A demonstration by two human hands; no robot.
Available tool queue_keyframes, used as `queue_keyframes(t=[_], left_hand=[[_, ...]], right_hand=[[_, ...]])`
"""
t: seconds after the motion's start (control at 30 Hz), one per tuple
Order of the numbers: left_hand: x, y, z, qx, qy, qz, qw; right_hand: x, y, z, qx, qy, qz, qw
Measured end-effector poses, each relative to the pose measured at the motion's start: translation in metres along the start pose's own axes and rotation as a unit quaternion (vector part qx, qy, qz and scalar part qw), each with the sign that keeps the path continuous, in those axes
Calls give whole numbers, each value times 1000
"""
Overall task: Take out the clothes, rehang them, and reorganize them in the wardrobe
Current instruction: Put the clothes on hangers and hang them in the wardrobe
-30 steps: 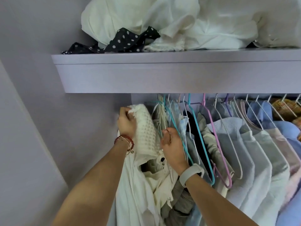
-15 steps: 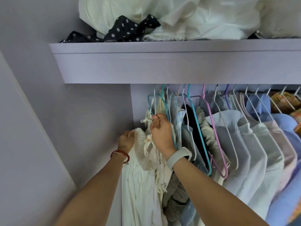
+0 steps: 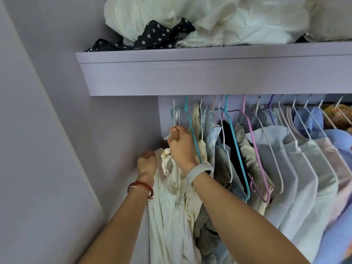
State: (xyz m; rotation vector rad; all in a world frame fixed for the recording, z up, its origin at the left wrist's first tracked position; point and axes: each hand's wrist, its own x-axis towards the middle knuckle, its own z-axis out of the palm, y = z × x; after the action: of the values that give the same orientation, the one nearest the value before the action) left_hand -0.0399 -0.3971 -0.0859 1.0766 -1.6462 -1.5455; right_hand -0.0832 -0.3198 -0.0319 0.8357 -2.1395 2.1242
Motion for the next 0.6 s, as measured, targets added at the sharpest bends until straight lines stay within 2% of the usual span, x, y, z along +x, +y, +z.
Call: queue_keyframes(t=[0.2,0.4,0.53,0.6], left_hand=[[-17,23,-11,-76,21,17,997],[-34,44,-13,-88,-60,74,991],[-40,64,-8,-25,-116,71,990],[-42,72,-7,-27,-125,86,988]], right_hand=[[-12,13,1,31,-17,32,999],[-30,30,-6,-12,-65,20,998],[-44,26,-12,27,-22,-18,999],[-36,14,-11,39,-7,-37,999]])
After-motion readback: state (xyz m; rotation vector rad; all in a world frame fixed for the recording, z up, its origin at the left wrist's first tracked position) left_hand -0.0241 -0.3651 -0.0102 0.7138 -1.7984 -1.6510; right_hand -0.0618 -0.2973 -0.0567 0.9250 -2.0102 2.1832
